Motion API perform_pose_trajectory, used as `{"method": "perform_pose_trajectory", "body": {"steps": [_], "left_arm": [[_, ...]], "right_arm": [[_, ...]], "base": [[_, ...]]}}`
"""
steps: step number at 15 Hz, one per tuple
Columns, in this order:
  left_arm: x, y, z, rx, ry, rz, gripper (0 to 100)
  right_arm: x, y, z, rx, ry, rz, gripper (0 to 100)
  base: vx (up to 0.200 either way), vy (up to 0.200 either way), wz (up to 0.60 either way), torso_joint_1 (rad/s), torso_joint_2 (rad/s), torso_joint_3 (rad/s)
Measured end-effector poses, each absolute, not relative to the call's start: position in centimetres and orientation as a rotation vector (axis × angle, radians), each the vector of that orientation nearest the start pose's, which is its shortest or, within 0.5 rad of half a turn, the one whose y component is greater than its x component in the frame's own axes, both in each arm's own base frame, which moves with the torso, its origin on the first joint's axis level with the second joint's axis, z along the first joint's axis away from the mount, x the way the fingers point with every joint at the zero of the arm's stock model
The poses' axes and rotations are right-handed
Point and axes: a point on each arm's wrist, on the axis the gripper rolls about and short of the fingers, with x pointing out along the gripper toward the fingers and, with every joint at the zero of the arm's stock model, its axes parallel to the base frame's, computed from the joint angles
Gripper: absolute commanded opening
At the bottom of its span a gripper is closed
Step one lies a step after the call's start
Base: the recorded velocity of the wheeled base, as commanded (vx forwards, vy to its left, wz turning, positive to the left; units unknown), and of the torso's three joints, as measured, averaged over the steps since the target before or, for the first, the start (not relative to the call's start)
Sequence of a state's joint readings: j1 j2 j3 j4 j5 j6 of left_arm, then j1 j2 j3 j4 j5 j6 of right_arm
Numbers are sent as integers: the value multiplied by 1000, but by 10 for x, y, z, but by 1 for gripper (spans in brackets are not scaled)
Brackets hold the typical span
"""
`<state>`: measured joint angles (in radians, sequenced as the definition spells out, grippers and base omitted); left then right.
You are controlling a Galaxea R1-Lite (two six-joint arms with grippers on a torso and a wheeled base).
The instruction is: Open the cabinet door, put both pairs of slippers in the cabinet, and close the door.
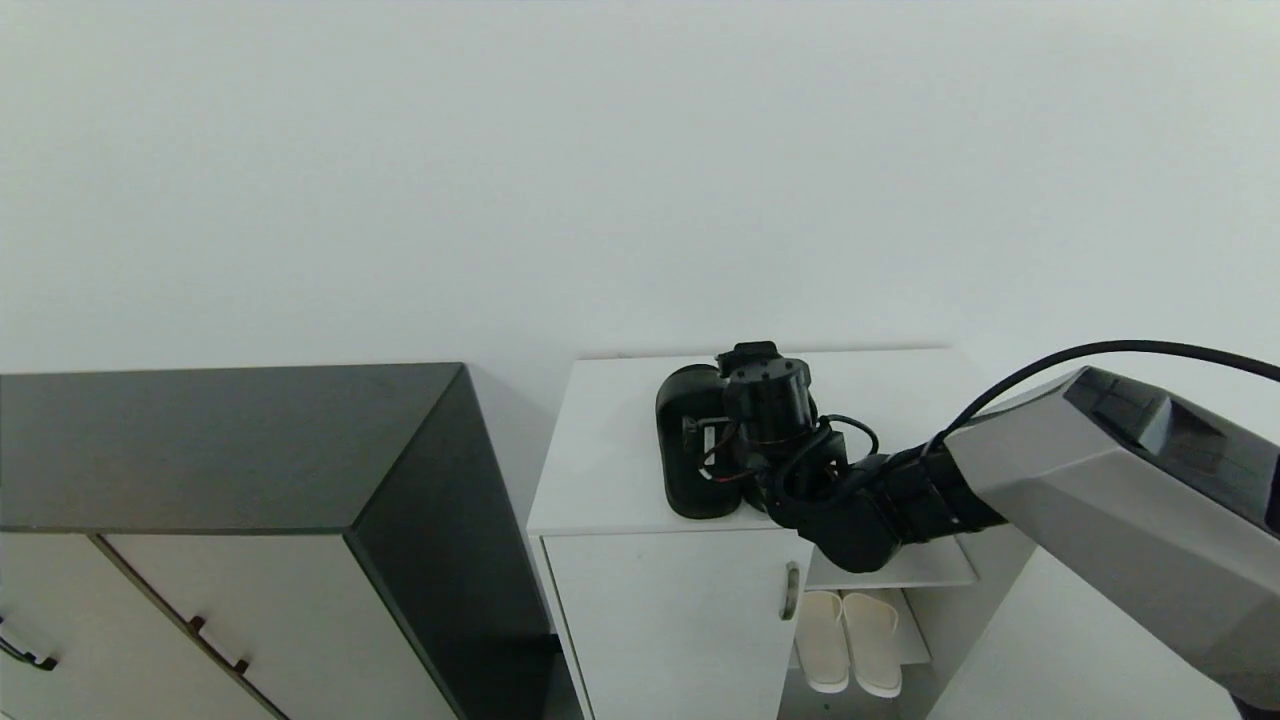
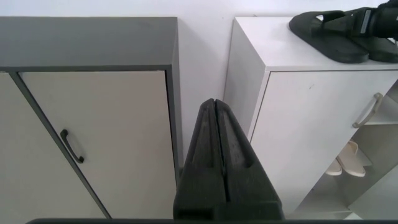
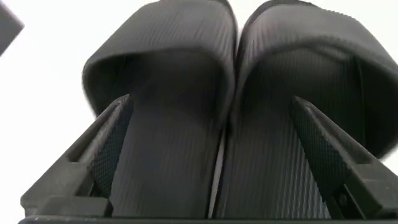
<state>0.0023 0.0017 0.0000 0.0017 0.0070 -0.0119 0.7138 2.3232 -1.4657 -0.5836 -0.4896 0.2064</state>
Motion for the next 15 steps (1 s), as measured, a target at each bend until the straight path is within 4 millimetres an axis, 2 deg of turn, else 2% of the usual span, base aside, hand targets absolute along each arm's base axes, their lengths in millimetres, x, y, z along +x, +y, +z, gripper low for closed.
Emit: {"method": "perform_pose_trajectory", "body": {"steps": [5, 9, 12, 15], "left_arm": [[-23, 0, 75, -12, 3, 10, 0], [-23, 0, 75, -13, 3, 10, 0], [-23, 0, 75, -14, 2, 10, 0], [-23, 0, 75, -14, 3, 10, 0]], "right_arm": [[378, 304, 101, 45, 235, 160, 0], [375, 301, 108, 49, 228, 161, 0], [354, 292, 117, 37, 246, 181, 0], [313, 274, 122, 27, 266, 251, 0]], "base": [[0, 0, 0, 0, 0, 0], [0, 0, 0, 0, 0, 0], [0, 0, 0, 0, 0, 0], [0, 0, 0, 0, 0, 0]]}}
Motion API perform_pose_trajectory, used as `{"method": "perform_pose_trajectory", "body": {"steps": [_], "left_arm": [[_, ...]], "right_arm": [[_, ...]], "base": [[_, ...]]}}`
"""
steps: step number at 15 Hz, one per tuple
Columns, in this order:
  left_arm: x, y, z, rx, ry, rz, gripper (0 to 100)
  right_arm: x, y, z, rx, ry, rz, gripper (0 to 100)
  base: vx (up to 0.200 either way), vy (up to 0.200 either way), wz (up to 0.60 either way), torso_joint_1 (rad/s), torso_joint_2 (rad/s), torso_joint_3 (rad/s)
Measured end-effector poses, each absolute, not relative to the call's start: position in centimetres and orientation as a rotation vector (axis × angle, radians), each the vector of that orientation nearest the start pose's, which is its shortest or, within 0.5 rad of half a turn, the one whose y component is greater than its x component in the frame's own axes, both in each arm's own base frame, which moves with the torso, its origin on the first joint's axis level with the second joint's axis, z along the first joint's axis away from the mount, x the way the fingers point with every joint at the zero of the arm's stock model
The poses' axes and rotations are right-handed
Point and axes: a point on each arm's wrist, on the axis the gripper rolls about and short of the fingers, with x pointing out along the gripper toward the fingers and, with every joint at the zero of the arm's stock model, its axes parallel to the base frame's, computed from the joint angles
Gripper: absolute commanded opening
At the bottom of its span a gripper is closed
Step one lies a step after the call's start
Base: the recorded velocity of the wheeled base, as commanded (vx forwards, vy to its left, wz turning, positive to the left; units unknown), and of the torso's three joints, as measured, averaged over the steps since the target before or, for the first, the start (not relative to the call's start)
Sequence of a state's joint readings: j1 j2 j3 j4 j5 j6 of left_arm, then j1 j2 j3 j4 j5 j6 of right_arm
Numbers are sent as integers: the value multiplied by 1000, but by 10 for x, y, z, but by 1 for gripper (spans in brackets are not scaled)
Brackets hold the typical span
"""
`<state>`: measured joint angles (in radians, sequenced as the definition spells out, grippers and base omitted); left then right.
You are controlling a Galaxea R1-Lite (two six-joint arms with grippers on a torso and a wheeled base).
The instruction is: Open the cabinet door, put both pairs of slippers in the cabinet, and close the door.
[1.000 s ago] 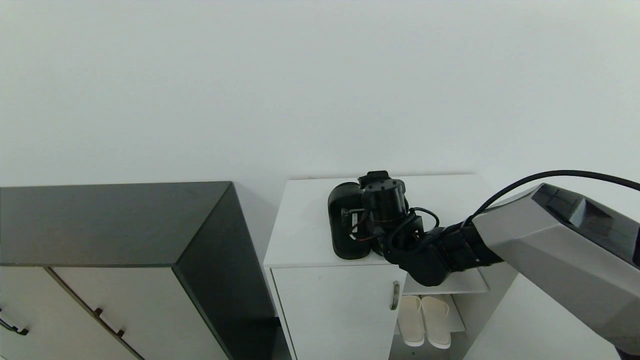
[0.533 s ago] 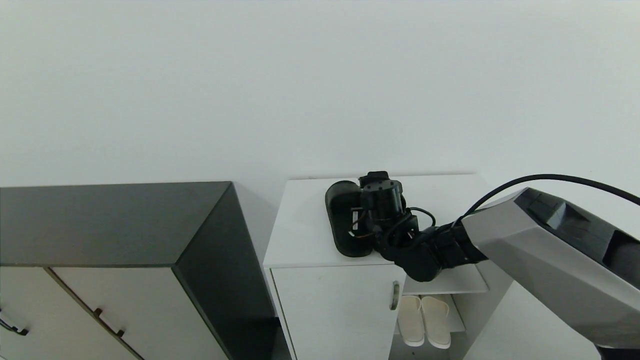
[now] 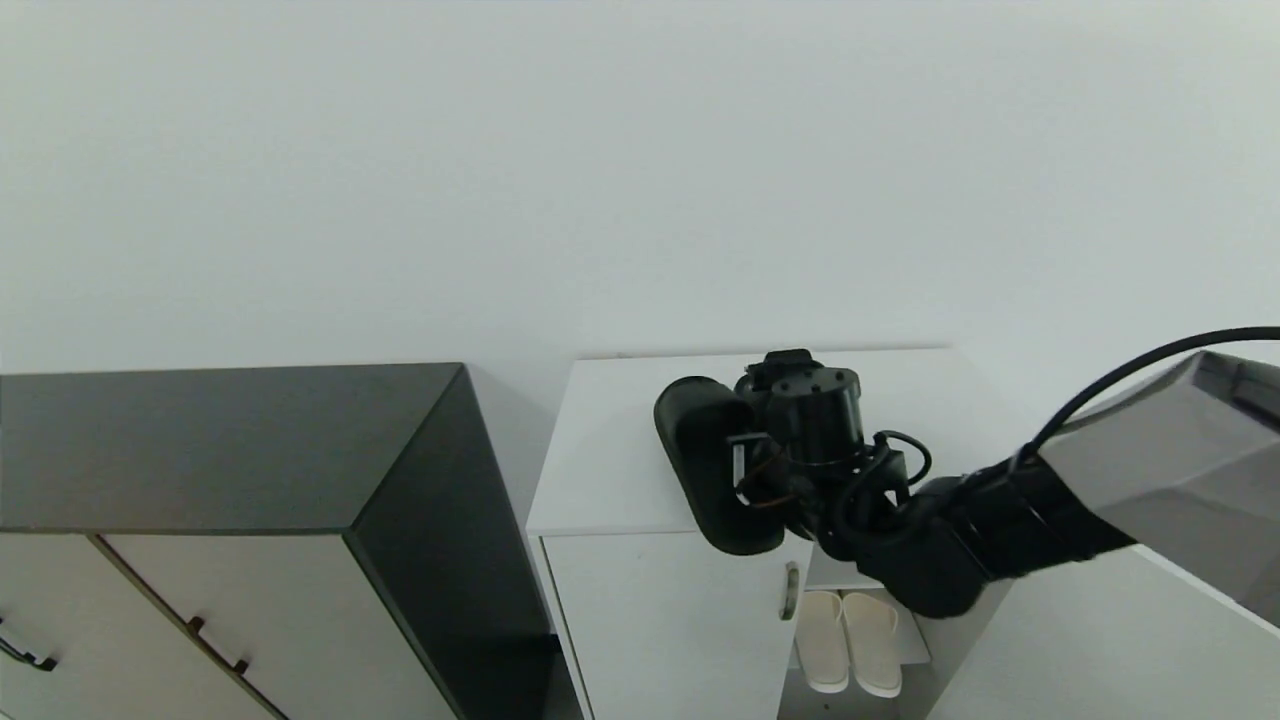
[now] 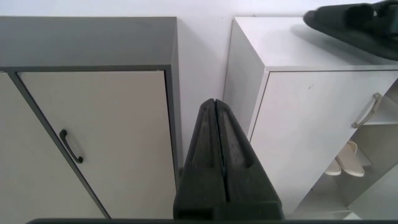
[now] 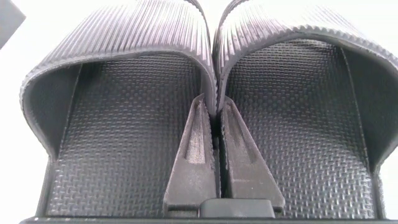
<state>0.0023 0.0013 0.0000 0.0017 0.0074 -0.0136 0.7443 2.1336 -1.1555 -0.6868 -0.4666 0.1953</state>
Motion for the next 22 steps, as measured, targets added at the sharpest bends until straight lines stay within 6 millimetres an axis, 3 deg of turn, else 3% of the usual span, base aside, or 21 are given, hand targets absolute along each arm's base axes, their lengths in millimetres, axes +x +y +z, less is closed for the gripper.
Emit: {"method": "perform_pose_trajectory", "body": {"steps": [5, 7, 19, 22], "left_arm": [[-23, 0, 75, -11, 3, 9, 0], [-23, 0, 75, -11, 3, 7, 0], [-23, 0, 75, -12, 3, 6, 0], [-23, 0, 75, -12, 3, 7, 0]], "right_arm": [[223, 239, 137, 1, 288, 477, 0], [203, 232, 139, -6, 297, 530, 0], [193, 223, 140, 0, 288, 551, 0], [192, 223, 137, 10, 273, 559, 0]], "base": [[0, 0, 0, 0, 0, 0], [-100, 0, 0, 1, 1, 4], [-200, 0, 0, 2, 4, 3], [0, 0, 0, 0, 0, 0]]}}
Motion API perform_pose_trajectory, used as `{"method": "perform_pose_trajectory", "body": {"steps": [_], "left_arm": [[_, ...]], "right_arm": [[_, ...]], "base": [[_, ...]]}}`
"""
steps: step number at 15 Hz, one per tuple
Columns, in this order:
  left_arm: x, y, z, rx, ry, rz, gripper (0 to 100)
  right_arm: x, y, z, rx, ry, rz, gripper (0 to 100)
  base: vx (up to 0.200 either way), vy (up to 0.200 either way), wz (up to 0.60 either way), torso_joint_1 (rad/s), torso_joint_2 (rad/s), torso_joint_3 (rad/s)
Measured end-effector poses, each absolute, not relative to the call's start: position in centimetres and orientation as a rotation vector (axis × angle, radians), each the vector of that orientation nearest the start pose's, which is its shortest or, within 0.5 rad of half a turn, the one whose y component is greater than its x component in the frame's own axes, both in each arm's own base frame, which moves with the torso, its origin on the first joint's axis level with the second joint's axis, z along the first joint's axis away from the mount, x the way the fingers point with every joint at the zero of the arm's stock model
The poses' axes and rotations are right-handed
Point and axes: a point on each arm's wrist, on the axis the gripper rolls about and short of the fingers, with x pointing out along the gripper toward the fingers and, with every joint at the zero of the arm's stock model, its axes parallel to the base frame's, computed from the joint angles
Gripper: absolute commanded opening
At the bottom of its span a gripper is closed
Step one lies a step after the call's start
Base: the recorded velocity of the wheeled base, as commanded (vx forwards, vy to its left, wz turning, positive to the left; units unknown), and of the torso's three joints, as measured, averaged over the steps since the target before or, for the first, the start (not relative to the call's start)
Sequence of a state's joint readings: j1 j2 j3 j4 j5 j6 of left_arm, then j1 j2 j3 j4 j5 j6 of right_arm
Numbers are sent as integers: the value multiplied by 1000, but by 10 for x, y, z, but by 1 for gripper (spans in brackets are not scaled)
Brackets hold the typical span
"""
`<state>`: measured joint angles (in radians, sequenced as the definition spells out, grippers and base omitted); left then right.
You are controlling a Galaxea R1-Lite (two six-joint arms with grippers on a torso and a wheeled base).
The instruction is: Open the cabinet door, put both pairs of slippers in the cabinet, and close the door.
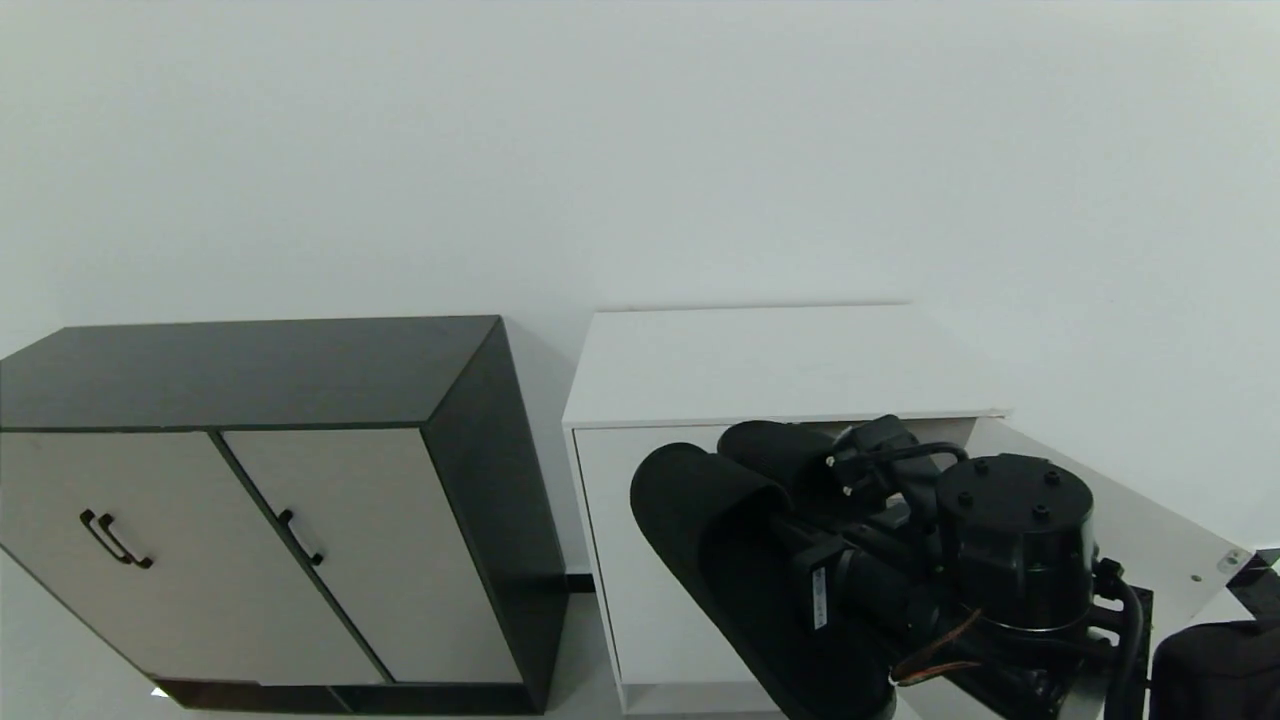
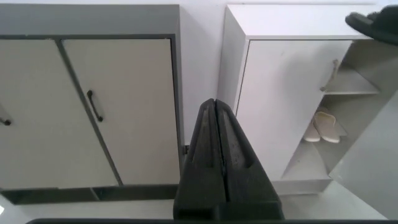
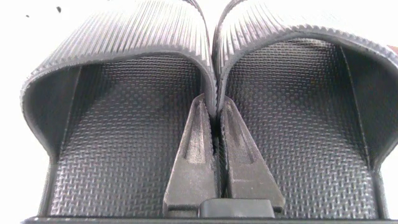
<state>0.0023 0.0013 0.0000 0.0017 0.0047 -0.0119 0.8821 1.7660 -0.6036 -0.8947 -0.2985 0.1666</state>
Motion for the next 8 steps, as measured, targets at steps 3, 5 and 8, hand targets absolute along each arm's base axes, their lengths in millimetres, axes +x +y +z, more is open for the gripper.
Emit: {"method": "perform_pose_trajectory", "body": {"steps": [3, 5, 8], "left_arm": [[-23, 0, 75, -12, 3, 9, 0], [-23, 0, 75, -12, 3, 8, 0], [-23, 0, 75, -12, 3, 8, 0]], "right_arm": [[192, 223, 133, 12, 282, 591, 0], [192, 223, 131, 11, 287, 602, 0], [189, 220, 129, 20, 271, 630, 0]], "base": [[0, 0, 0, 0, 0, 0], [0, 0, 0, 0, 0, 0], [0, 0, 0, 0, 0, 0]]}}
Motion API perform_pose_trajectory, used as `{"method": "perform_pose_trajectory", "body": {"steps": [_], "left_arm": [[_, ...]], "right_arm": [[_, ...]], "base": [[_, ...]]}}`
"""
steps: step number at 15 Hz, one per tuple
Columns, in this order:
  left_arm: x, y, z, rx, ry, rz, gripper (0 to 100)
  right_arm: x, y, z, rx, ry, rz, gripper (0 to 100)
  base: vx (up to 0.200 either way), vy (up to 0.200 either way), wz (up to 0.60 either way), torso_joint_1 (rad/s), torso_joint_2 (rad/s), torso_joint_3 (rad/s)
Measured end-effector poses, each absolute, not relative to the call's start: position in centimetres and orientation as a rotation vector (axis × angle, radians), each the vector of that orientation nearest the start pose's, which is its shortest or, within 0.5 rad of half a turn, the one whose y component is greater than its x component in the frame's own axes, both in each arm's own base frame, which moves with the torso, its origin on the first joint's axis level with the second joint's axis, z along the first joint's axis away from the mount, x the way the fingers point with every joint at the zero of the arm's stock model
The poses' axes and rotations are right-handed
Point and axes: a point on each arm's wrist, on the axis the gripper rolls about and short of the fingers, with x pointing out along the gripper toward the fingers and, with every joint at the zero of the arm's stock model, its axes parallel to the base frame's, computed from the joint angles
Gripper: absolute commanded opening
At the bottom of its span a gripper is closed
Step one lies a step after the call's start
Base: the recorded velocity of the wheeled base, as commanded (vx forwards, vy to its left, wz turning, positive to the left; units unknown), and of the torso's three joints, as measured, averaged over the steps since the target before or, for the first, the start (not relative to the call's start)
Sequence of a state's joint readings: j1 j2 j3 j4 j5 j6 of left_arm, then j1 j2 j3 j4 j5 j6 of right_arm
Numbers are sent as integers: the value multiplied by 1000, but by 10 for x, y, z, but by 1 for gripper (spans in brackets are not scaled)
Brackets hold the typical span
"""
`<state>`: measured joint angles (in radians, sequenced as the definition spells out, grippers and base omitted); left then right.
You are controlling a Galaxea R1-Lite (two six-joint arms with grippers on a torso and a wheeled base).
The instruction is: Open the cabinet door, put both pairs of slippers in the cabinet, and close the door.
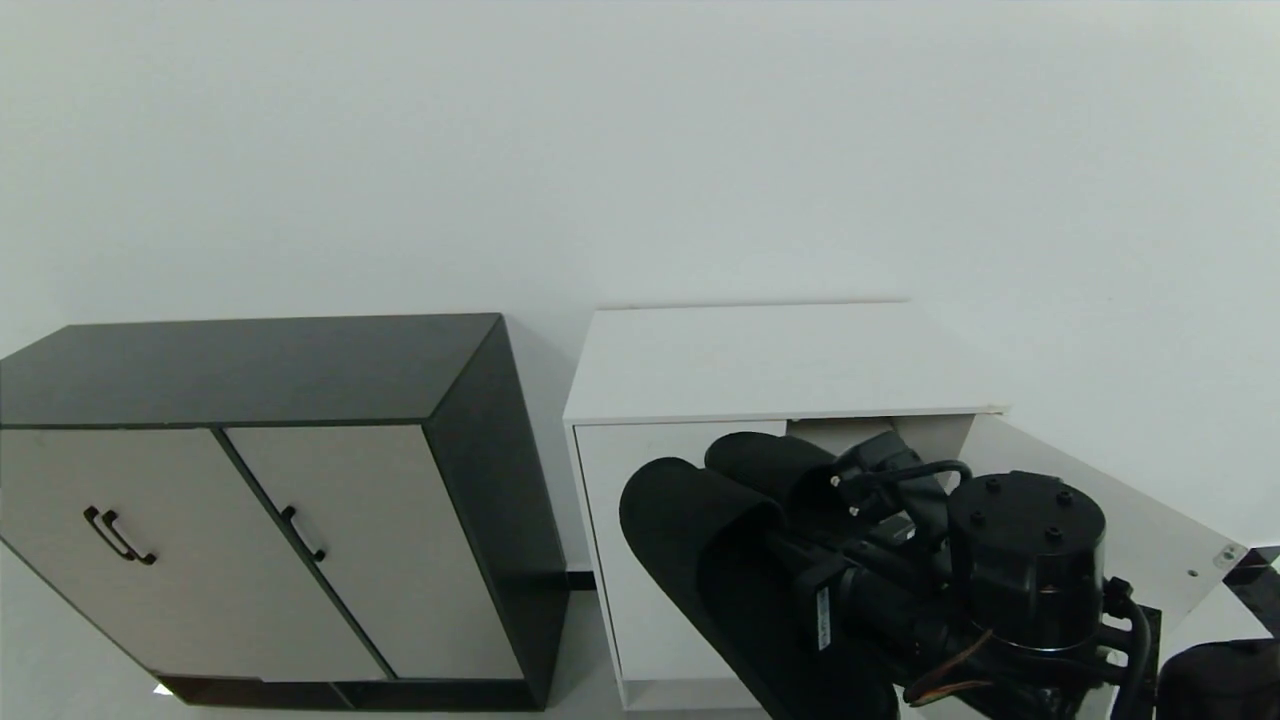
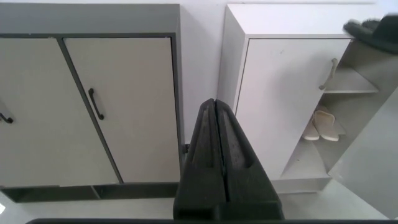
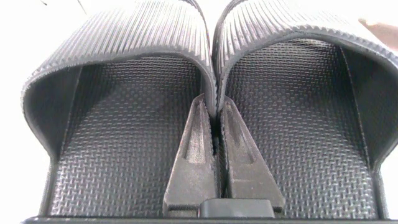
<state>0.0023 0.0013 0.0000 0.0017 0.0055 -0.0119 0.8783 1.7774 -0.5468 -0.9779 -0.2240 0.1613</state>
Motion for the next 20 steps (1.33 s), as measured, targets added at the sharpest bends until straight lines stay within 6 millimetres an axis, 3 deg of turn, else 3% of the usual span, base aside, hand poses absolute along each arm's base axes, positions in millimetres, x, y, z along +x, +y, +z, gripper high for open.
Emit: {"method": "perform_pose_trajectory", "body": {"steps": [15, 20], "left_arm": [[-23, 0, 75, -12, 3, 9, 0], [-23, 0, 75, -13, 4, 8, 0]], "right_arm": [[183, 213, 115, -35, 302, 672, 0], [183, 214, 114, -36, 306, 677, 0]], "base": [[0, -200, 0, 2, 5, 2], [0, 0, 0, 0, 0, 0]]}}
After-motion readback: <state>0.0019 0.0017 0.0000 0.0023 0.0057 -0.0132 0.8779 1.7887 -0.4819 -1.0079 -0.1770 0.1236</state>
